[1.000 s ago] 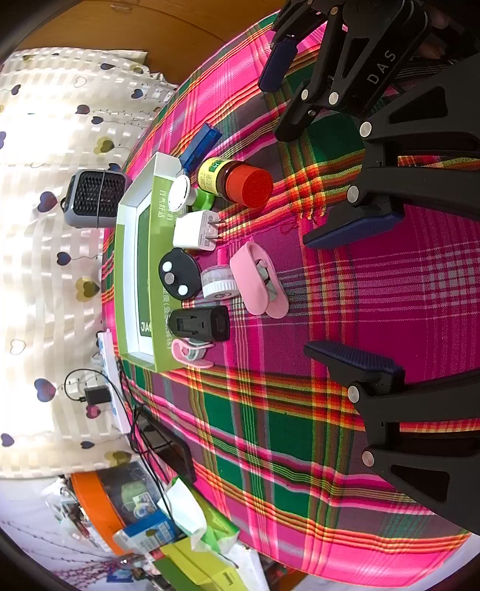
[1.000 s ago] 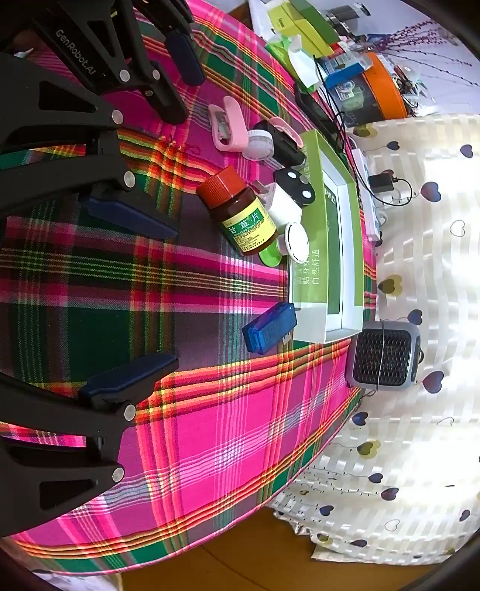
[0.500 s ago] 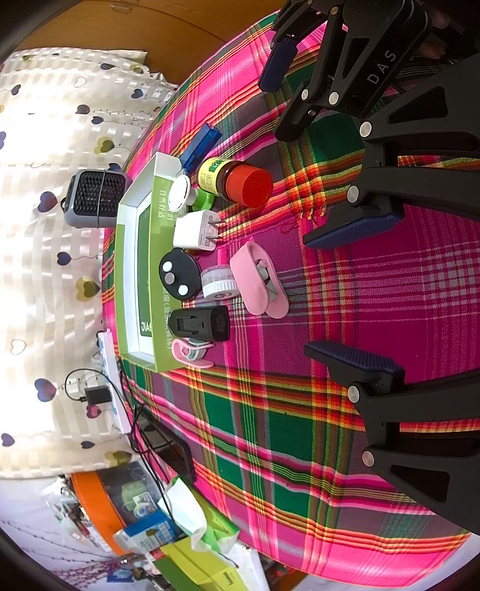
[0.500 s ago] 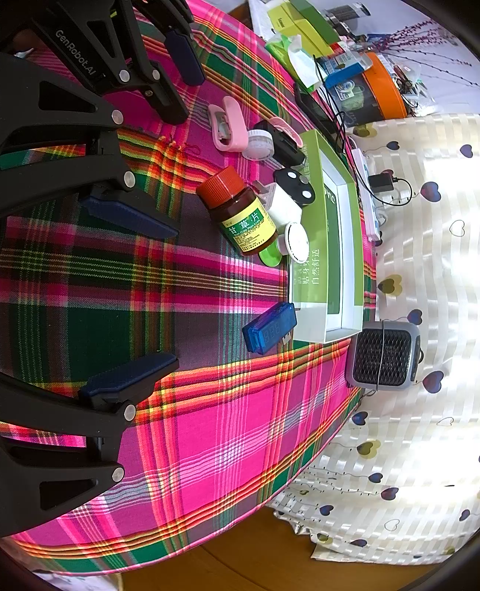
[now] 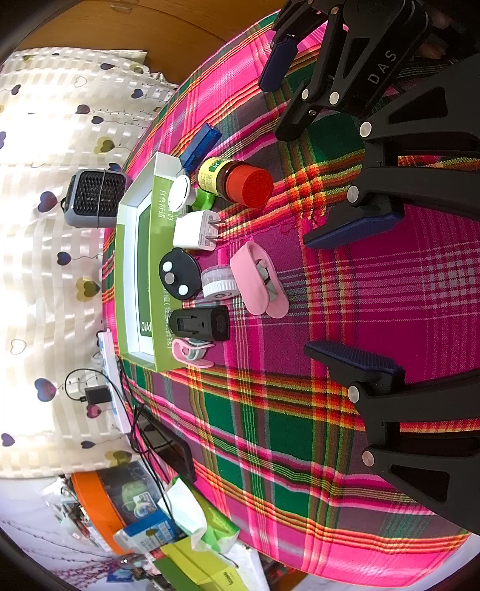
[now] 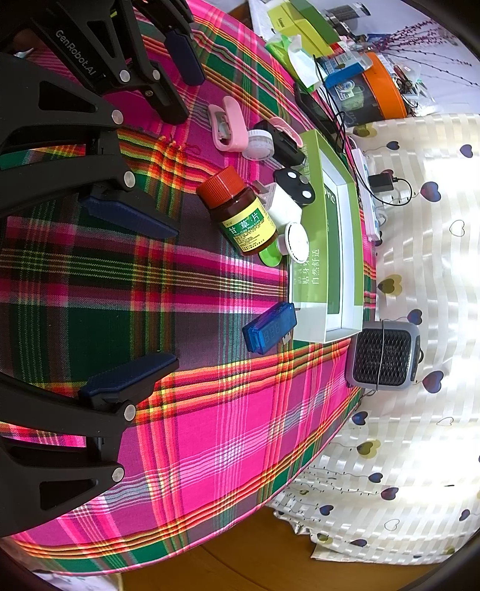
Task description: Organize rigid objects
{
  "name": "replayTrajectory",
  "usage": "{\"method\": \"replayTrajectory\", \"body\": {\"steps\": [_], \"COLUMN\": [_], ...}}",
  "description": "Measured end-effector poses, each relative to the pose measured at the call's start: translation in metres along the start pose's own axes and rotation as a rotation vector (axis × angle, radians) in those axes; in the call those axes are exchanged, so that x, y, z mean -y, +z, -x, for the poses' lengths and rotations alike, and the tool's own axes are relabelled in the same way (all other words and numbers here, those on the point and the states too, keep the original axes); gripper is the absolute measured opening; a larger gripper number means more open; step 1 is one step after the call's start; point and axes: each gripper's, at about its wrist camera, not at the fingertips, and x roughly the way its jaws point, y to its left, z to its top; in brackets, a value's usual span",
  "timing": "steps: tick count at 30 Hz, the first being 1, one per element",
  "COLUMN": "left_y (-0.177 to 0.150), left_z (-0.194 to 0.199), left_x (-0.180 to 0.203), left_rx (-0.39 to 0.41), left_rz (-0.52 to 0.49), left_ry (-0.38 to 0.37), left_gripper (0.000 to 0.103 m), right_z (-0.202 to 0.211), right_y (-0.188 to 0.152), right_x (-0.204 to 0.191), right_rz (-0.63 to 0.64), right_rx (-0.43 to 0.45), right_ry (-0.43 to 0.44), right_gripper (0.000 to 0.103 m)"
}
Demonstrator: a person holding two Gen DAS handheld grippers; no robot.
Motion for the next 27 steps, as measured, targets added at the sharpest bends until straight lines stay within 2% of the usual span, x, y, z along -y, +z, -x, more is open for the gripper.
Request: {"method": "replayTrajectory", "body": {"steps": [27], "left_y": [0.0004], "left_z": [0.0002], "left_x": [-0.001], "left_rx": [-0.008], "left_rz": [-0.003], "left_ry": [-0.012], "left_gripper": [0.05], "right_z": [0.0], "right_y": [0.0], "right_x": [-0.0001], "right_rz": [0.0], "right_rx": [0.0], "right_ry": [0.0], "right_gripper": [0.065]}}
